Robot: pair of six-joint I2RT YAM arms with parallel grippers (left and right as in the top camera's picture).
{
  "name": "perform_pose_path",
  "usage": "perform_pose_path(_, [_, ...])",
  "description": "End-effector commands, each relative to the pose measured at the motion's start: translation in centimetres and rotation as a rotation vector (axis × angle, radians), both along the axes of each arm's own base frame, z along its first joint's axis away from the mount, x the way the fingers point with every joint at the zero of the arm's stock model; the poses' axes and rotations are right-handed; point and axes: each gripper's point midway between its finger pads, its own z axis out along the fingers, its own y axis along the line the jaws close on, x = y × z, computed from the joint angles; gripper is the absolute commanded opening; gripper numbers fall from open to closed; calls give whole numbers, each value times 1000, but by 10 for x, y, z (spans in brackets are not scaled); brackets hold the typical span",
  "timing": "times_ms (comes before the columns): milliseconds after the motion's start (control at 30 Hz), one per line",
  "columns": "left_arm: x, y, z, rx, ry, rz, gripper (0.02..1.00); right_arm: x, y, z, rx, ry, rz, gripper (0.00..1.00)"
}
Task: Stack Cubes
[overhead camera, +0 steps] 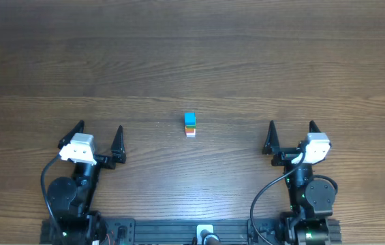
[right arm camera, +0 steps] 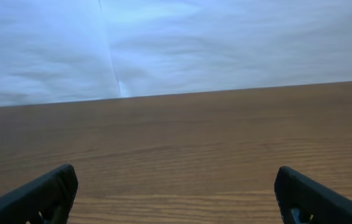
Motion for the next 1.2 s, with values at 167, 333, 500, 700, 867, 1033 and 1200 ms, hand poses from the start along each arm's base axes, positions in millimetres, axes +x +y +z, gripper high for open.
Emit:
perform_pose_path(167, [0, 0, -1, 13, -5, -5, 1000, 0, 1, -8, -2, 13, 8, 993])
perform_pose_path(333, [0, 0, -1, 13, -5, -5, 1000, 0, 0, -20, -3, 65, 6, 991])
perform_pose_path(500, [0, 0, -1, 13, -5, -5, 1000, 0, 0, -20, -3, 64, 6, 991])
perform_pose_path(700, [0, 0, -1, 13, -5, -5, 996, 0, 0, -20, -3, 64, 6, 991])
perform_pose_path(867, [0, 0, -1, 13, -5, -5, 1000, 0, 0, -20, -3, 64, 6, 993])
perform_pose_path(1033, [0, 0, -1, 13, -5, -5, 1000, 0, 0, -20, -3, 64, 6, 991])
perform_pose_path(1200, [0, 0, -1, 14, -5, -5, 1000, 0, 0, -20, -3, 64, 6, 993])
